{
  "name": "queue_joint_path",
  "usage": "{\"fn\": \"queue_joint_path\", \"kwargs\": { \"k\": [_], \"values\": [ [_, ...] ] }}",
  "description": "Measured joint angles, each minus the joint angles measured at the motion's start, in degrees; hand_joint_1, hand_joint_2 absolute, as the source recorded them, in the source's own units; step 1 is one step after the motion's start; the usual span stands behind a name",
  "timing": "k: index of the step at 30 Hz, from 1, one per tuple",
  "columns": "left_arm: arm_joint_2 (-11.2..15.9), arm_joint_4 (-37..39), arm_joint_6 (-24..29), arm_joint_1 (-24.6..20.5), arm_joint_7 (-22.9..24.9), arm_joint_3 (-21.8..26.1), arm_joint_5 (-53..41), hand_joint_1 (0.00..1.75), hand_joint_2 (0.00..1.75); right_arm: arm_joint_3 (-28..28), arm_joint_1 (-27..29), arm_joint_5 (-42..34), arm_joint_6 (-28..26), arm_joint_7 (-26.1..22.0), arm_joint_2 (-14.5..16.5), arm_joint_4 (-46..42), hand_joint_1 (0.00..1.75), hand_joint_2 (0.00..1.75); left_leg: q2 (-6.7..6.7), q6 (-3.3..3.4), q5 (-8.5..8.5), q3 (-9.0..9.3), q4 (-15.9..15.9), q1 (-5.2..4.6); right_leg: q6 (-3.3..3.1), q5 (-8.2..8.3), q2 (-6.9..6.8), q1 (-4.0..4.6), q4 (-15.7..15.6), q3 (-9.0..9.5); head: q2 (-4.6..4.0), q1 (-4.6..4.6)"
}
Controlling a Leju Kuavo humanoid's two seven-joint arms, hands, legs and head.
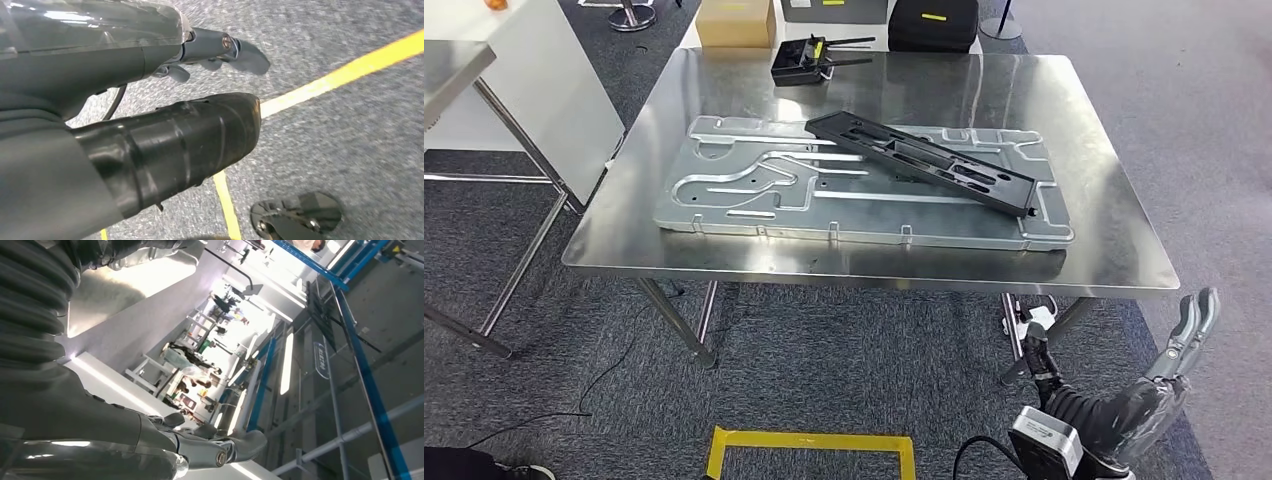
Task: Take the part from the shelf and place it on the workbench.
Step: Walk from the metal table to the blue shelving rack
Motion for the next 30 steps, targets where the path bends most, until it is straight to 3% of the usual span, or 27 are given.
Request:
{"fn": "queue_joint_path", "kwargs": {
  "k": [1, 3, 5, 6, 7, 8, 10, 12, 13, 15, 16, 18, 20, 21, 22, 23, 25, 27, 28, 30],
  "values": [
    [0.0, 0.0, 0.0, 0.0, 0.0, 0.0, 0.0, 0.00, 0.00, 0.0, 0.1, 0.0, 0.0, 0.0, 0.0, 0.0, 0.00, 1.75, 0.16, 0.57, 0.65, -0.52, -0.2, 0.10, 0.26, -1.00, 0.04, -0.05, 0.6, -0.40, 0.00, 0.02],
    [0.0, 0.0, 0.0, -0.1, -0.2, 0.1, 0.0, 0.00, 0.00, 0.0, 0.2, -0.1, 0.0, 0.0, 0.0, 0.0, 0.00, 1.75, 0.45, 1.43, 2.04, -1.93, -0.3, 0.23, 0.63, -6.06, 0.09, -0.20, 5.2, -1.89, 0.00, 0.04],
    [0.0, 0.0, 0.0, 0.0, -0.5, 0.2, 0.0, 0.00, 0.00, 0.0, 0.3, -0.1, 0.0, 0.0, 0.0, 0.0, 0.00, 1.75, 0.55, 1.69, 3.21, -3.45, -0.2, 0.10, 0.95, -10.90, 0.06, -0.22, 12.2, -3.34, 0.00, 0.06],
    [0.0, 0.0, 0.0, 0.0, -0.5, 0.2, 0.0, 0.00, 0.00, 0.0, 0.3, -0.1, 0.0, 0.0, 0.0, 0.0, 0.00, 1.75, 0.62, 1.67, 3.76, -4.20, 0.0, 0.02, 1.04, -11.51, 0.06, -0.22, 14.7, -3.40, 0.00, 0.05],
    [0.0, 0.0, 0.0, 0.1, -0.5, 0.2, 0.0, 0.00, 0.00, 0.0, 0.4, -0.1, 0.0, 0.0, 0.0, 0.0, 0.00, 1.75, 0.66, 1.61, 4.28, -5.01, 0.1, -0.05, 1.01, -10.81, 0.06, -0.21, 15.2, -2.52, 0.00, 0.05],
    [0.0, 0.0, 0.0, 0.1, -0.5, 0.3, 0.0, 0.00, 0.00, 0.0, 0.4, -0.2, 0.0, 0.0, 0.0, 0.0, 0.00, 1.75, 0.69, 1.51, 4.74, -5.80, 0.3, -0.10, 0.88, -9.42, 0.05, -0.19, 13.6, -0.64, 0.00, 0.04],
    [0.0, 0.0, -0.1, 0.1, -0.5, 0.3, 0.0, 0.00, 0.00, 0.0, 0.4, -0.2, 0.0, 0.0, 0.0, 0.0, 0.00, 1.75, 0.64, 1.18, 5.48, -7.14, 0.9, -0.23, 0.34, -7.53, 0.04, 0.01, 5.8, 5.41, 0.00, 0.04],
    [0.0, 0.0, -0.1, 0.1, -0.5, 0.4, 0.0, 0.00, 0.00, 0.0, 0.5, -0.2, 0.0, 0.0, 0.0, 0.0, 0.00, 1.75, 0.59, 0.63, 6.11, -7.80, 1.3, -0.32, -0.19, -7.85, 0.03, 0.38, -0.7, 9.49, 0.00, 0.03],
    [0.0, 0.0, -0.1, 0.1, -0.5, 0.5, 0.0, 0.00, 0.00, 0.0, 0.5, -0.2, 0.0, 0.0, 0.0, 0.0, 0.00, 1.75, 0.58, 0.29, 6.49, -7.95, 1.4, -0.32, -0.42, -8.18, 0.04, 0.59, -1.9, 9.99, 0.00, 0.02],
    [0.0, 0.0, -0.1, 0.1, -0.5, 0.7, 0.0, 0.00, 0.00, 0.0, 0.5, -0.3, 0.0, 0.0, 0.1, 0.0, 0.00, 1.75, 0.51, -0.45, 6.99, -8.12, 1.4, -0.20, -1.03, -7.41, -0.06, 0.51, -2.4, 9.50, 0.00, 0.09],
    [0.0, 0.0, -0.1, 0.1, -0.5, 0.7, 0.0, 0.00, 0.00, 0.0, 0.5, -0.3, 0.0, 0.0, 0.1, 0.0, 0.00, 1.75, 0.40, -0.78, 6.22, -8.49, 1.9, -0.14, -1.49, -6.83, -0.16, 0.38, -2.6, 9.07, 0.00, 0.07],
    [0.0, 0.0, -0.1, 0.1, -0.5, 0.8, 0.0, 0.00, 0.00, 0.0, 0.5, -0.3, 0.0, 0.0, 0.2, 0.0, 0.00, 1.75, 0.17, -1.30, 1.74, -9.95, 6.0, 0.03, -2.25, -5.54, -0.37, 0.11, -2.9, 7.83, 0.00, 0.04],
    [0.0, 0.0, -0.1, 0.1, -0.5, 0.9, 0.0, 0.00, 0.00, 0.0, 0.6, -0.3, 0.0, 0.0, 0.2, 0.0, 0.00, 1.75, 0.11, -1.74, -3.39, -11.67, 12.9, 0.21, -2.51, -4.36, -0.39, 0.16, -2.8, 6.24, 0.00, 0.01],
    [0.0, 0.0, -0.1, 0.1, -0.5, 1.0, 0.0, 0.00, 0.00, 0.0, 0.6, -0.3, 0.0, 0.0, 0.2, 0.0, 0.00, 1.75, 0.11, -1.92, -4.33, -11.92, 15.5, 0.30, -2.46, -3.79, -0.40, 0.19, -2.7, 5.45, 0.00, 0.01],
    [0.0, 0.0, -0.1, 0.1, -0.5, 1.0, 0.0, 0.00, 0.00, 0.0, 0.6, -0.3, 0.0, 0.0, 0.2, 0.0, 0.00, 1.75, 0.11, -2.04, -3.97, -11.38, 16.6, 0.37, -2.36, -3.25, -0.41, 0.19, -2.5, 4.60, 0.00, 0.01],
    [0.0, 0.0, -0.1, 0.1, -0.5, 1.0, 0.0, 0.00, 0.00, 0.0, 0.6, -0.3, 0.0, 0.0, 0.2, 0.0, 0.00, 1.75, 0.11, -2.09, -2.56, -9.84, 15.6, 0.43, -2.22, -2.76, -0.41, 0.17, -2.2, 3.76, 0.00, 0.00],
    [0.0, 0.0, -0.1, 0.1, -0.6, 1.1, 0.0, 0.00, 0.00, 0.0, 0.6, -0.3, 0.0, 0.0, 0.2, 0.0, 0.00, 1.75, 0.07, -1.94, -0.01, -4.52, 8.7, 0.47, -1.83, -2.00, -0.38, 0.14, -1.5, 2.30, 0.00, -0.01],
    [0.0, 0.0, -0.1, 0.0, -0.6, 1.1, 0.0, 0.00, 0.00, 0.0, 0.6, -0.2, 0.0, 0.0, 0.2, 0.0, 0.00, 1.75, -0.08, -1.43, -0.15, -0.06, 1.7, 0.25, -1.24, -1.31, -0.37, 0.23, -1.0, 1.46, 0.00, 0.04],
    [0.0, 0.0, 0.0, -0.1, -0.6, 1.1, 0.0, 0.00, 0.00, 0.0, 0.6, -0.2, 0.0, 0.0, 0.2, 0.0, 0.00, 1.75, -0.14, -1.08, -0.66, 0.79, 0.0, 0.08, -0.89, -0.91, -0.39, 0.26, -0.9, 1.28, 0.00, 0.04],
    [0.0, 0.0, 0.0, 0.0, -0.6, 1.1, 0.0, 0.00, 0.00, 0.0, 0.6, -0.2, 0.0, 0.0, 0.2, 0.0, 0.00, 1.75, -0.06, -0.16, -0.19, 0.50, -0.6, 0.02, -0.16, -0.17, -0.40, 0.24, -1.0, 1.16, 0.00, 0.04]
  ]
}}
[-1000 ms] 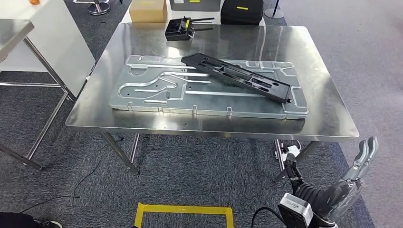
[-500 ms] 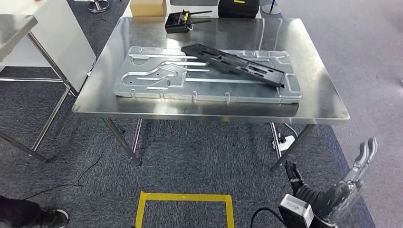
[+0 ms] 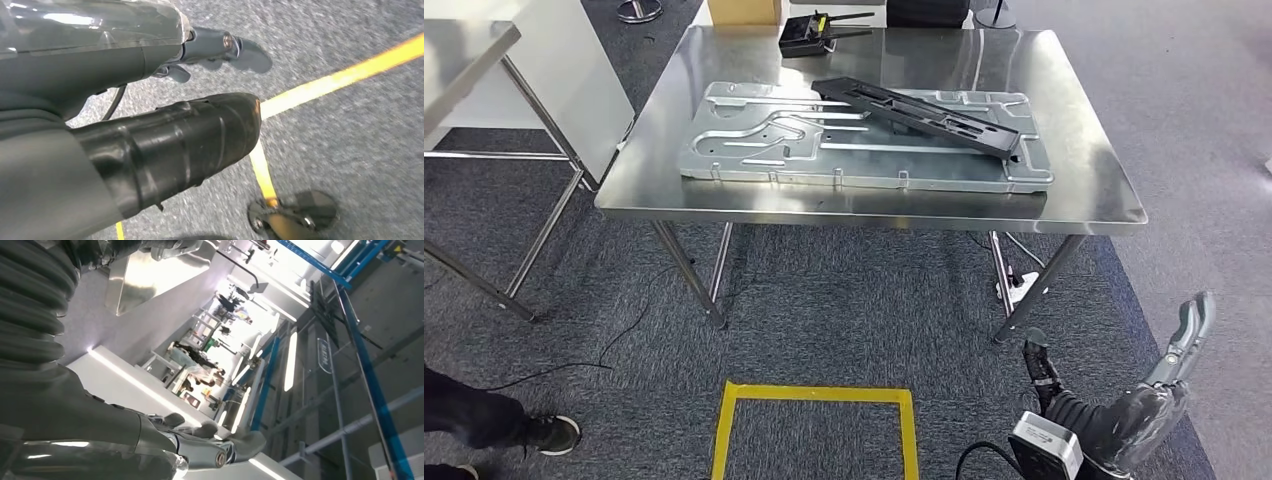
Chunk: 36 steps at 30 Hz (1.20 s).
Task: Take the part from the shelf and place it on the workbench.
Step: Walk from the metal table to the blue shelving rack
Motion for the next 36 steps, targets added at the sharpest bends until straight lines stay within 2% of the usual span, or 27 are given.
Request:
{"fn": "queue_joint_path", "kwargs": {
  "k": [1, 2, 3, 5, 6, 7, 8, 10, 12, 13, 15, 16, 17, 19, 20, 21, 22, 23, 24, 26, 27, 28, 31, 32, 33, 35, 36],
  "values": [
    [0.0, 0.0, 0.0, 0.0, 0.0, 0.0, 0.0, 0.00, 0.00, 0.0, 0.0, 0.0, 0.0, 0.0, 0.0, 0.0, 0.00, 1.75, 0.15, 0.57, 0.54, -0.32, -0.1, 0.07, 0.34, -0.44, 0.09, -0.08, 0.3, -0.23, 0.00, -0.01],
    [0.0, 0.0, 0.0, 0.0, 0.0, 0.0, 0.0, 0.00, 0.00, 0.0, 0.0, 0.0, 0.0, 0.0, 0.0, 0.0, 0.00, 1.75, 0.30, 1.17, 1.16, -0.79, -0.3, 0.18, 0.64, -1.97, 0.19, -0.15, 1.5, -0.73, 0.00, 0.01],
    [0.0, 0.0, 0.0, 0.0, 0.0, 0.0, 0.0, 0.00, 0.00, -0.1, 0.1, 0.0, 0.0, 0.0, 0.0, 0.0, 0.00, 1.75, 0.45, 1.65, 1.82, -1.41, -0.4, 0.28, 0.90, -4.42, 0.28, -0.25, 3.8, -1.52, 0.00, 0.03],
    [0.0, 0.0, 0.0, -0.1, 0.0, 0.0, 0.0, 0.00, 0.00, -0.1, 0.1, 0.0, 0.0, 0.0, 0.0, 0.0, 0.00, 1.75, 0.57, 2.10, 2.96, -2.89, -0.3, 0.16, 1.33, -10.03, 0.34, -0.37, 11.0, -3.56, 0.00, 0.04],
    [0.0, 0.0, 0.0, 0.0, 0.0, 0.0, 0.0, 0.00, 0.00, -0.1, 0.1, 0.0, 0.0, 0.0, 0.0, 0.0, 0.00, 1.75, 0.61, 2.10, 3.52, -3.69, -0.1, 0.11, 1.50, -11.41, 0.34, -0.38, 14.3, -4.18, 0.00, 0.04],
    [0.0, 0.0, 0.0, 0.0, 0.0, 0.0, 0.0, 0.00, 0.00, -0.1, 0.1, 0.0, 0.0, 0.0, 0.0, 0.0, 0.00, 1.75, 0.65, 2.03, 4.04, -4.52, 0.1, 0.08, 1.58, -11.49, 0.33, -0.39, 16.0, -4.05, 0.00, 0.03],
    [0.0, 0.0, 0.0, 0.1, 0.0, 0.0, 0.0, 0.00, 0.00, -0.1, 0.2, 0.0, 0.0, 0.0, 0.0, 0.0, 0.00, 1.75, 0.69, 1.93, 4.50, -5.38, 0.4, 0.07, 1.57, -10.46, 0.33, -0.39, 15.7, -2.84, 0.00, 0.03],
    [0.0, 0.0, 0.0, 0.0, 0.0, 0.1, 0.0, 0.00, 0.00, -0.1, 0.2, 0.0, 0.0, 0.0, 0.0, 0.0, 0.00, 1.75, 0.68, 1.60, 5.20, -6.87, 1.0, 0.06, 1.27, -7.83, 0.32, -0.37, 9.1, 2.60, 0.00, 0.02],
    [0.0, 0.0, 0.0, 0.0, 0.0, 0.1, 0.0, 0.00, 0.00, -0.1, 0.2, 0.0, 0.0, 0.0, 0.0, 0.0, 0.00, 1.75, 0.61, 1.08, 5.74, -7.81, 1.7, -0.09, 0.71, -7.53, 0.35, -0.11, 1.5, 7.77, 0.00, 0.00],
    [0.0, 0.0, -0.1, 0.0, 0.0, 0.1, 0.0, 0.00, 0.00, -0.1, 0.2, 0.0, 0.0, 0.0, 0.0, 0.0, 0.00, 1.75, 0.60, 0.75, 6.05, -8.05, 1.9, -0.14, 0.41, -7.86, 0.38, 0.05, -0.5, 8.86, 0.00, 0.00],
    [0.0, 0.0, -0.1, 0.1, -0.1, 0.1, 0.0, 0.00, 0.00, -0.1, 0.2, 0.0, 0.0, 0.0, 0.0, 0.0, 0.00, 1.75, 0.56, 0.02, 6.71, -8.32, 2.0, -0.18, -0.33, -7.61, 0.39, 0.14, -1.3, 8.60, 0.00, 0.04],
    [0.0, 0.0, -0.1, 0.1, -0.1, 0.1, 0.0, 0.00, 0.00, -0.1, 0.1, 0.0, 0.0, 0.0, 0.0, 0.0, 0.00, 1.75, 0.47, -0.31, 6.43, -8.60, 2.2, -0.12, -0.81, -7.14, 0.31, 0.02, -1.4, 8.23, 0.00, 0.08],
    [0.0, 0.0, -0.1, 0.1, -0.1, 0.1, 0.0, 0.00, 0.00, -0.1, 0.1, -0.1, 0.0, 0.0, 0.1, 0.0, 0.00, 1.75, 0.38, -0.59, 5.20, -9.12, 3.2, -0.08, -1.35, -6.57, 0.21, -0.11, -1.6, 7.71, 0.00, 0.06],
    [0.0, 0.0, -0.1, 0.1, -0.1, 0.1, 0.1, 0.00, 0.00, -0.1, 0.1, -0.1, 0.0, 0.0, 0.1, 0.0, 0.00, 1.75, 0.22, -1.03, 0.14, -10.96, 8.3, 0.07, -2.06, -5.36, 0.05, -0.24, -1.7, 6.32, 0.00, 0.00],
    [0.0, 0.0, -0.1, 0.1, -0.2, 0.1, 0.2, 0.00, 0.00, -0.1, 0.1, -0.1, 0.0, 0.0, 0.1, 0.0, 0.00, 1.75, 0.21, -1.21, -2.55, -11.96, 12.0, 0.12, -2.19, -4.76, 0.03, -0.21, -1.7, 5.50, 0.00, -0.03],
    [0.0, 0.0, -0.1, 0.1, -0.2, 0.1, 0.2, 0.00, 0.00, -0.2, 0.1, -0.2, 0.0, 0.0, 0.1, 0.1, 0.00, 1.75, 0.21, -1.36, -4.22, -12.59, 15.3, 0.17, -2.17, -4.18, 0.03, -0.17, -1.6, 4.66, 0.00, -0.03],
    [0.0, 0.0, 0.0, 0.1, -0.2, 0.1, 0.3, 0.00, 0.00, -0.2, 0.2, -0.3, 0.0, 0.0, 0.1, 0.1, 0.00, 1.75, 0.21, -1.45, -4.60, -12.55, 17.4, 0.22, -2.11, -3.64, 0.02, -0.14, -1.4, 3.85, 0.00, -0.03],
    [0.0, 0.0, 0.0, 0.1, -0.3, 0.2, 0.3, 0.00, 0.00, -0.2, 0.2, -0.3, 0.0, 0.0, 0.1, 0.2, 0.00, 1.75, 0.22, -1.49, -3.75, -11.56, 17.5, 0.25, -2.01, -3.16, 0.02, -0.13, -1.2, 3.06, 0.00, -0.03],
    [0.0, 0.0, 0.0, 0.1, -0.3, 0.2, 0.3, 0.00, 0.00, -0.2, 0.2, -0.4, 0.0, 0.0, 0.1, 0.3, 0.00, 1.75, 0.21, -1.45, -2.15, -9.54, 15.5, 0.29, -1.88, -2.75, 0.03, -0.13, -0.9, 2.33, 0.00, -0.03],
    [0.0, 0.0, 0.0, 0.0, -0.3, 0.2, 0.4, 0.00, 0.00, -0.2, 0.2, -0.4, 0.0, 0.0, 0.2, 0.4, 0.00, 1.75, 0.15, -1.12, -0.02, -3.60, 7.5, 0.22, -1.46, -2.03, 0.06, -0.07, -0.2, 1.09, 0.00, -0.03],
    [0.0, 0.0, 0.0, 0.0, -0.3, 0.2, 0.4, 0.00, 0.00, -0.2, 0.2, -0.5, 0.0, 0.0, 0.2, 0.5, 0.00, 1.75, 0.09, -0.87, 0.01, -1.20, 3.8, 0.12, -1.17, -1.70, 0.07, 0.00, 0.1, 0.65, 0.00, -0.02],
    [0.0, 0.0, 0.0, 0.0, -0.3, 0.2, 0.4, 0.00, 0.00, -0.2, 0.2, -0.5, 0.0, 0.0, 0.2, 0.5, 0.00, 1.75, 0.03, -0.60, -0.39, 0.15, 1.3, -0.01, -0.85, -1.34, 0.04, 0.06, 0.3, 0.36, 0.00, -0.01],
    [0.0, 0.0, -0.1, 0.1, -0.3, 0.2, 0.3, 0.00, 0.00, -0.3, 0.2, -0.5, 0.0, 0.0, 0.2, 0.5, 0.00, 1.75, 0.13, 0.49, -0.14, -0.14, -0.1, -0.12, 0.20, -0.53, 0.03, 0.02, 0.3, 0.02, 0.00, 0.00],
    [0.0, 0.0, -0.1, 0.1, -0.3, 0.3, 0.3, 0.00, 0.00, -0.3, 0.2, -0.5, 0.0, 0.0, 0.2, 0.5, 0.00, 1.75, 0.26, 1.03, 0.41, -0.52, -0.2, -0.03, 0.51, -1.47, 0.11, -0.05, 1.1, -0.32, 0.00, 0.02],
    [0.0, 0.0, -0.1, 0.1, -0.3, 0.3, 0.3, 0.00, 0.00, -0.3, 0.2, -0.5, 0.0, 0.0, 0.2, 0.5, 0.00, 1.75, 0.41, 1.55, 1.03, -1.02, -0.3, 0.08, 0.77, -3.40, 0.21, -0.13, 2.8, -0.96, 0.00, 0.04],
    [0.0, 0.0, -0.1, 0.0, -0.3, 0.3, 0.3, 0.00, 0.00, -0.5, 0.3, -0.6, 0.0, 0.0, 0.2, 0.5, 0.00, 1.75, 0.59, 2.18, 2.19, -2.42, -0.3, 0.08, 1.16, -9.10, 0.30, -0.31, 9.3, -2.94, 0.00, 0.08],
    [0.0, 0.0, -0.1, 0.0, -0.3, 0.3, 0.3, 0.00, 0.00, -0.5, 0.3, -0.6, 0.0, 0.0, 0.2, 0.5, 0.00, 1.75, 0.63, 2.25, 2.75, -3.18, -0.2, 0.02, 1.33, -11.12, 0.31, -0.35, 12.9, -3.78, 0.00, 0.07]
  ]
}}
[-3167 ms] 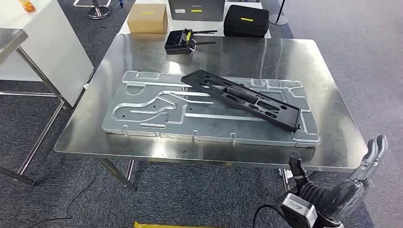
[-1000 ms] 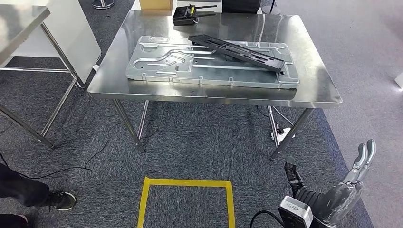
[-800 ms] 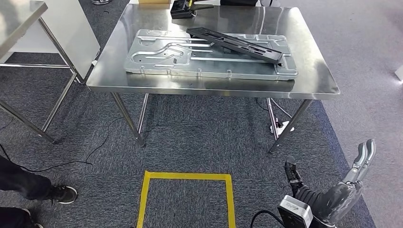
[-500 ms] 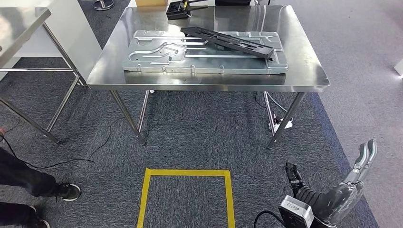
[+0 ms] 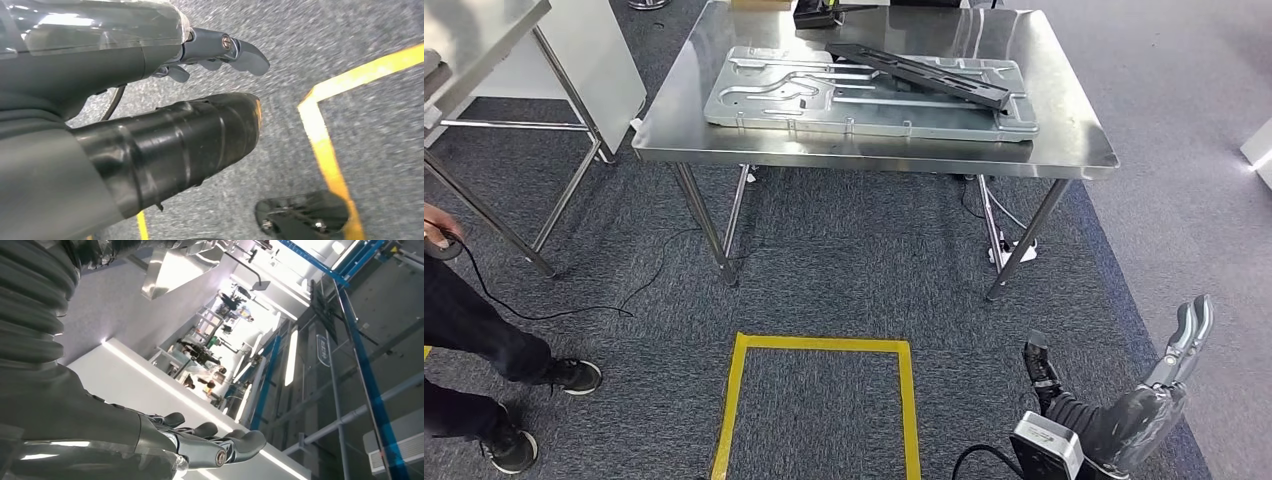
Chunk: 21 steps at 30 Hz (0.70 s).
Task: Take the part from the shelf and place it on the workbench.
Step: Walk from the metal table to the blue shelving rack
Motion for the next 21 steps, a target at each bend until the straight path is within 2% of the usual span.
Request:
{"fn": "queue_joint_path", "kwargs": {
  "k": [1, 2, 3, 4, 6, 7, 8, 10, 11, 12, 13, 15, 16, 17, 18, 19, 20, 21],
  "values": [
    [0.0, 0.0, 0.0, 0.0, 0.0, 0.0, 0.0, 0.00, 0.00, -0.1, 0.0, -0.1, 0.0, 0.0, 0.0, 0.0, 0.00, 1.75, 0.04, -0.03, 0.53, -0.81, 0.2, -0.04, 0.12, -0.76, 0.00, -0.02, 2.6, -0.28, 0.00, 0.00],
    [0.0, 0.0, 0.0, 0.1, 0.0, 0.0, 0.0, 0.00, 0.00, -0.1, 0.1, -0.2, 0.0, 0.0, 0.0, 0.0, 0.00, 1.75, 0.08, -0.11, 1.01, -1.63, 0.4, -0.06, 0.16, -0.25, -0.01, -0.03, 3.4, 0.29, 0.00, -0.01],
    [0.0, 0.0, 0.0, 0.1, 0.0, 0.0, 0.0, 0.00, 0.00, -0.2, 0.1, -0.3, 0.0, 0.0, 0.0, 0.0, 0.00, 1.75, 0.10, -0.23, 1.44, -2.44, 0.8, -0.07, 0.11, 1.13, -0.01, -0.03, 2.0, 1.97, 0.00, -0.01],
    [0.0, 0.0, 0.0, 0.1, 0.0, 0.0, 0.0, 0.00, 0.00, -0.2, 0.1, -0.4, 0.0, 0.0, 0.0, 0.0, 0.00, 1.75, 0.09, -0.38, 1.78, -3.18, 1.1, -0.07, -0.02, 2.62, -0.02, -0.03, -1.4, 4.73, 0.00, -0.01],
    [0.0, 0.0, 0.0, 0.1, 0.0, 0.1, 0.0, 0.00, 0.00, -0.2, 0.1, -0.7, 0.0, 0.0, 0.0, 0.0, 0.00, 1.75, 0.03, -0.84, 2.33, -4.30, 1.8, -0.21, -0.49, 3.51, 0.01, 0.19, -9.8, 10.54, 0.00, -0.04],
    [-0.1, 0.0, 0.1, 0.1, 0.0, 0.1, 0.0, 0.00, 0.00, -0.2, 0.2, -0.8, 0.0, 0.0, 0.0, -0.1, 0.00, 1.75, 0.01, -1.13, 2.61, -4.60, 2.1, -0.26, -0.76, 3.28, 0.03, 0.34, -12.6, 12.21, 0.00, -0.03],
    [-0.1, 0.0, 0.1, 0.1, 0.0, 0.1, 0.0, 0.00, 0.00, -0.3, 0.2, -1.0, 0.0, 0.0, 0.1, -0.1, 0.00, 1.75, 0.00, -1.46, 2.92, -4.79, 2.2, -0.29, -1.04, 2.97, 0.07, 0.53, -13.8, 12.77, 0.00, -0.05],
    [-0.1, 0.0, 0.1, 0.1, 0.0, 0.2, 0.1, 0.00, 0.00, -0.4, 0.2, -1.2, 0.0, 0.0, 0.1, -0.1, 0.00, 1.75, -0.05, -2.16, 3.50, -5.05, 2.2, -0.23, -1.85, 3.62, 0.01, 0.47, -14.2, 12.16, 0.00, -0.02],
    [-0.1, 0.0, 0.1, 0.1, 0.0, 0.3, 0.1, 0.00, 0.00, -0.4, 0.2, -1.3, 0.0, 0.0, 0.1, -0.2, 0.00, 1.75, -0.13, -2.51, 2.87, -5.46, 2.6, -0.18, -2.36, 4.17, -0.06, 0.35, -14.4, 11.68, 0.00, -0.05],
    [0.0, 0.0, 0.1, 0.2, 0.0, 0.4, 0.1, 0.00, 0.00, -0.4, 0.2, -1.4, 0.0, 0.0, 0.2, -0.2, 0.00, 1.75, -0.23, -2.83, 1.23, -6.11, 4.0, -0.13, -2.87, 4.82, -0.17, 0.19, -14.6, 11.07, 0.00, -0.07],
    [0.0, 0.0, 0.1, 0.2, 0.0, 0.5, 0.1, 0.00, 0.00, -0.4, 0.2, -1.5, 0.0, 0.0, 0.2, -0.2, 0.00, 1.75, -0.30, -3.11, -1.31, -7.00, 6.4, -0.01, -3.24, 5.45, -0.27, 0.11, -14.7, 10.40, 0.00, -0.10],
    [0.0, 0.0, 0.2, 0.2, 0.0, 0.8, 0.2, 0.00, 0.00, -0.5, 0.2, -1.5, 0.0, 0.0, 0.2, -0.1, 0.00, 1.75, -0.35, -3.61, -6.59, -8.85, 13.5, 0.14, -3.55, 6.61, -0.32, 0.19, -14.6, 8.85, 0.00, -0.13],
    [0.0, 0.0, 0.2, 0.2, 0.0, 0.9, 0.2, 0.00, 0.00, -0.5, 0.2, -1.6, 0.0, 0.0, 0.2, -0.1, 0.00, 1.75, -0.35, -3.78, -7.70, -9.25, 16.4, 0.20, -3.52, 7.14, -0.32, 0.22, -14.5, 8.06, 0.00, -0.13],
    [0.0, 0.0, 0.2, 0.2, 0.0, 1.0, 0.2, 0.00, 0.00, -0.5, 0.3, -1.6, 0.0, 0.0, 0.2, -0.1, 0.00, 1.75, -0.35, -3.88, -7.50, -8.88, 17.8, 0.25, -3.44, 7.63, -0.32, 0.24, -14.3, 7.25, 0.00, -0.13],
    [0.0, 0.0, 0.2, 0.2, 0.0, 1.1, 0.2, 0.00, 0.00, -0.6, 0.3, -1.6, 0.0, 0.0, 0.2, -0.1, 0.00, 1.75, -0.35, -3.91, -6.23, -7.50, 17.2, 0.29, -3.33, 8.09, -0.32, 0.24, -14.1, 6.51, 0.00, -0.12],
    [0.0, 0.0, 0.2, 0.2, 0.0, 1.1, 0.2, 0.00, 0.00, -0.6, 0.3, -1.6, 0.0, 0.0, 0.2, -0.1, 0.00, 1.75, -0.35, -3.83, -4.56, -5.13, 14.5, 0.32, -3.18, 8.48, -0.30, 0.23, -13.8, 5.85, 0.00, -0.13],
    [0.0, 0.0, 0.2, 0.2, 0.0, 1.1, 0.2, 0.00, 0.00, -0.6, 0.3, -1.6, 0.0, 0.0, 0.2, -0.1, 0.00, 1.75, -0.38, -3.64, -3.35, -2.11, 10.5, 0.32, -3.00, 8.84, -0.28, 0.24, -13.5, 5.28, 0.00, -0.13],
    [0.0, 0.0, 0.2, 0.1, 0.0, 1.1, 0.2, 0.00, 0.00, -0.6, 0.3, -1.6, 0.0, 0.0, 0.3, -0.2, 0.00, 1.75, -0.42, -3.37, -2.92, 0.92, 6.1, 0.23, -2.75, 9.16, -0.26, 0.30, -13.2, 4.80, 0.00, -0.12]
  ]
}}
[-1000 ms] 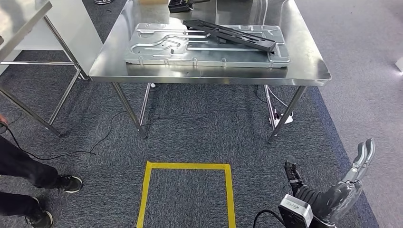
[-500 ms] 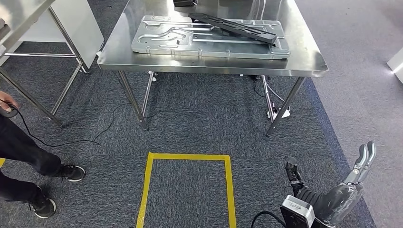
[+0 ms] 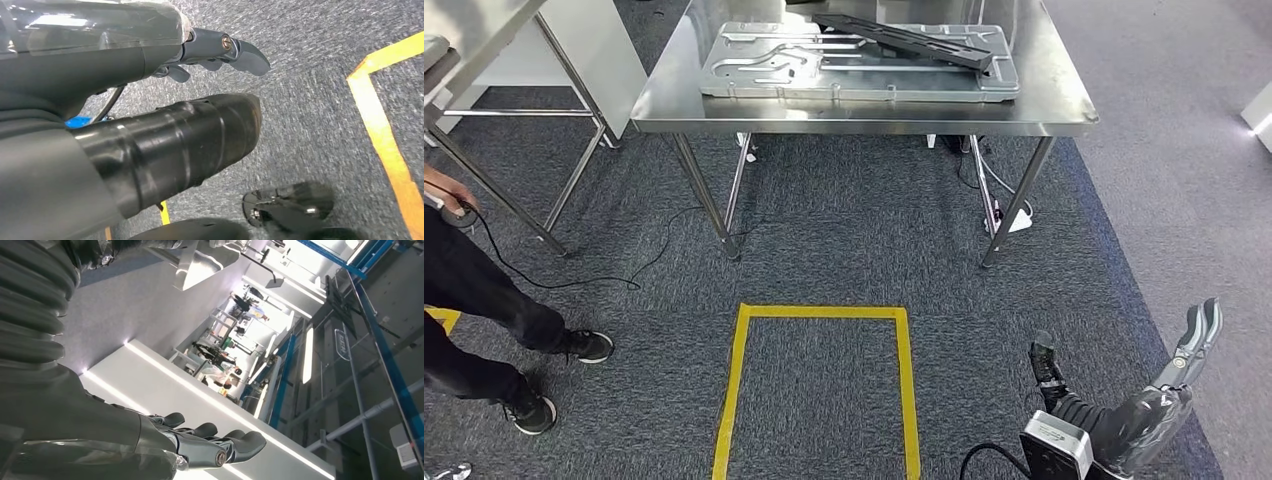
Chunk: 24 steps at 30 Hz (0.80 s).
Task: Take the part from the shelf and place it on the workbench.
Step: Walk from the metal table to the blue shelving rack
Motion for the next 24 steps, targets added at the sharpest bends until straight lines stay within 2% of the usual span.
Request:
{"fn": "queue_joint_path", "kwargs": {
  "k": [1, 2, 4, 5, 6, 7, 9, 10, 11, 12, 13, 14, 15, 16, 17, 19, 20, 21, 22, 23, 24],
  "values": [
    [0.0, 0.0, 0.0, -0.1, 0.0, 0.0, 0.0, 0.00, 0.00, 0.0, 0.0, 0.0, 0.0, 0.0, 0.0, 0.0, 0.00, 1.75, -0.03, 0.29, -0.17, 2.08, -3.4, -0.12, 0.30, 0.37, 0.00, 0.07, 0.2, -0.39, 0.00, 0.01],
    [0.0, 0.0, 0.0, -0.1, 0.0, 0.0, 0.0, 0.00, 0.00, 0.0, 0.0, 0.0, 0.0, 0.0, 0.0, 0.0, 0.00, 1.75, -0.06, 0.59, -0.57, 3.18, -5.5, -0.27, 0.63, 0.77, -0.03, 0.10, 0.4, -0.67, 0.00, 0.02],
    [0.0, 0.0, 0.1, 0.0, 0.0, 0.0, 0.0, 0.00, 0.00, 0.0, 0.0, 0.0, 0.0, 0.0, 0.0, 0.0, 0.00, 1.75, 0.00, 1.25, -0.42, 3.01, -6.5, -0.35, 1.34, 1.56, -0.08, 0.12, 0.4, -0.97, 0.00, 0.03],
    [0.0, 0.0, 0.1, 0.1, 0.0, 0.1, 0.0, 0.00, 0.00, 0.0, 0.1, -0.1, 0.0, 0.0, 0.0, 0.0, 0.00, 1.75, 0.12, 1.67, 0.05, 2.71, -6.6, -0.27, 1.64, 1.27, 0.00, 0.07, 0.7, -1.16, 0.00, 0.03],
    [0.0, 0.0, 0.1, 0.1, 0.0, 0.1, 0.0, 0.00, 0.00, -0.1, 0.1, -0.1, 0.0, 0.0, 0.0, 0.0, 0.00, 1.75, 0.27, 2.21, 0.62, 2.29, -6.7, -0.15, 1.89, -0.06, 0.10, 0.02, 1.8, -1.61, 0.00, 0.06],
    [0.0, 0.0, 0.2, 0.1, 0.0, 0.1, 0.0, 0.00, 0.00, -0.1, 0.2, -0.2, 0.0, 0.0, 0.0, 0.0, 0.00, 1.75, 0.42, 2.66, 1.23, 1.73, -6.8, -0.02, 2.08, -2.36, 0.21, -0.05, 4.1, -2.39, 0.00, 0.09],
    [0.0, 0.0, 0.2, 0.0, 0.0, 0.1, 0.0, 0.00, 0.00, -0.2, 0.3, -0.4, 0.0, 0.0, 0.0, 0.0, 0.00, 1.75, 0.57, 3.19, 2.30, 0.27, -6.7, -0.15, 2.42, -7.87, 0.29, -0.27, 11.1, -4.44, 0.00, 0.13],
    [0.0, 0.0, 0.2, 0.0, 0.0, 0.1, 0.0, 0.00, 0.00, -0.3, 0.3, -0.4, 0.0, 0.0, 0.0, 0.0, 0.00, 1.75, 0.59, 3.20, 2.83, -0.46, -6.6, -0.22, 2.58, -9.37, 0.30, -0.31, 14.4, -5.12, 0.00, 0.13],
    [0.0, 0.0, 0.2, 0.1, 0.0, 0.1, 0.0, 0.00, 0.00, -0.3, 0.4, -0.4, 0.0, 0.0, 0.0, 0.0, 0.00, 1.75, 0.62, 3.16, 3.33, -1.23, -6.4, -0.26, 2.68, -9.50, 0.29, -0.33, 16.2, -5.04, 0.00, 0.12],
    [0.0, 0.0, 0.2, 0.1, 0.0, 0.1, 0.0, 0.00, 0.00, -0.3, 0.4, -0.4, 0.0, 0.0, 0.0, 0.0, 0.00, 1.75, 0.64, 3.06, 3.77, -2.03, -6.1, -0.28, 2.70, -8.55, 0.29, -0.35, 16.1, -4.02, 0.00, 0.12],
    [0.0, 0.0, 0.2, 0.1, 0.0, 0.1, 0.0, 0.00, 0.00, -0.4, 0.5, -0.4, 0.0, 0.0, 0.0, 0.0, 0.00, 1.75, 0.63, 2.93, 4.13, -2.80, -5.7, -0.29, 2.62, -7.04, 0.28, -0.35, 13.9, -1.95, 0.00, 0.11],
    [0.0, 0.0, 0.2, 0.0, 0.0, 0.1, 0.0, 0.00, 0.00, -0.4, 0.5, -0.4, 0.0, 0.0, 0.0, 0.0, 0.00, 1.75, 0.62, 2.77, 4.42, -3.51, -5.3, -0.29, 2.45, -5.77, 0.28, -0.34, 10.1, 0.99, 0.00, 0.12],
    [0.0, 0.0, 0.2, 0.0, 0.0, 0.1, 0.0, 0.00, 0.00, -0.4, 0.5, -0.4, 0.0, 0.0, 0.0, 0.0, 0.00, 1.75, 0.58, 2.57, 4.63, -4.14, -4.8, -0.37, 2.19, -5.31, 0.28, -0.22, 5.8, 3.91, 0.00, 0.12],
    [-0.1, 0.0, 0.2, 0.0, 0.0, 0.1, 0.0, 0.00, 0.00, -0.4, 0.5, -0.5, 0.0, 0.0, 0.0, 0.0, 0.00, 1.75, 0.55, 2.30, 4.86, -4.61, -4.4, -0.44, 1.92, -5.36, 0.29, -0.08, 2.4, 6.09, 0.00, 0.10],
    [-0.1, 0.0, 0.2, 0.0, 0.0, 0.1, 0.0, 0.00, 0.00, -0.4, 0.5, -0.6, 0.0, 0.0, 0.1, 0.0, 0.00, 1.75, 0.53, 1.99, 5.13, -4.95, -4.2, -0.49, 1.64, -5.69, 0.32, 0.08, 0.3, 7.29, 0.00, 0.10],
    [-0.1, 0.0, 0.3, 0.1, 0.0, 0.1, 0.0, 0.00, 0.00, -0.5, 0.5, -0.9, 0.0, 0.0, 0.1, -0.1, 0.00, 1.75, 0.50, 1.25, 5.80, -5.31, -4.1, -0.51, 0.99, -5.59, 0.33, 0.21, -0.8, 7.14, 0.00, 0.09],
    [0.0, 0.0, 0.3, 0.1, 0.0, 0.1, 0.0, 0.00, 0.00, -0.5, 0.6, -1.0, 0.0, 0.0, 0.2, -0.1, 0.00, 1.31, 0.39, 0.90, 5.64, -5.59, -3.9, -0.45, 0.59, -5.10, 0.26, 0.11, -0.9, 6.76, 0.00, 0.09],
    [0.0, 0.0, 0.4, 0.1, 0.0, 0.1, 0.0, 0.00, 0.00, -0.6, 0.6, -1.1, 0.0, 0.0, 0.2, -0.1, 0.00, 0.87, 0.27, 0.55, 4.62, -6.07, -3.1, -0.40, 0.12, -4.52, 0.18, -0.02, -1.1, 6.27, 0.00, 0.07],
    [0.0, 0.0, 0.4, 0.1, 0.0, 0.1, 0.0, 0.00, 0.00, -0.6, 0.6, -1.2, 0.0, 0.0, 0.2, -0.1, 0.00, 0.44, 0.16, 0.22, 2.68, -6.83, -1.3, -0.34, -0.29, -3.90, 0.09, -0.18, -1.3, 5.65, 0.00, 0.06],
    [0.0, 0.0, 0.4, 0.1, 0.0, 0.2, 0.0, 0.00, 0.00, -0.6, 0.6, -1.3, 0.0, 0.0, 0.3, -0.2, 0.00, 0.00, 0.08, -0.06, 0.00, -7.79, 1.5, -0.20, -0.56, -3.36, 0.02, -0.20, -1.3, 5.00, 0.00, 0.03],
    [0.0, 0.0, 0.4, 0.2, 0.0, 0.2, 0.0, 0.00, 0.00, -0.6, 0.6, -1.4, 0.0, 0.0, 0.3, -0.2, 0.00, 0.00, 0.07, -0.31, -2.72, -8.80, 5.1, -0.14, -0.72, -2.82, 0.00, -0.17, -1.2, 4.20, 0.00, 0.02]
  ]
}}
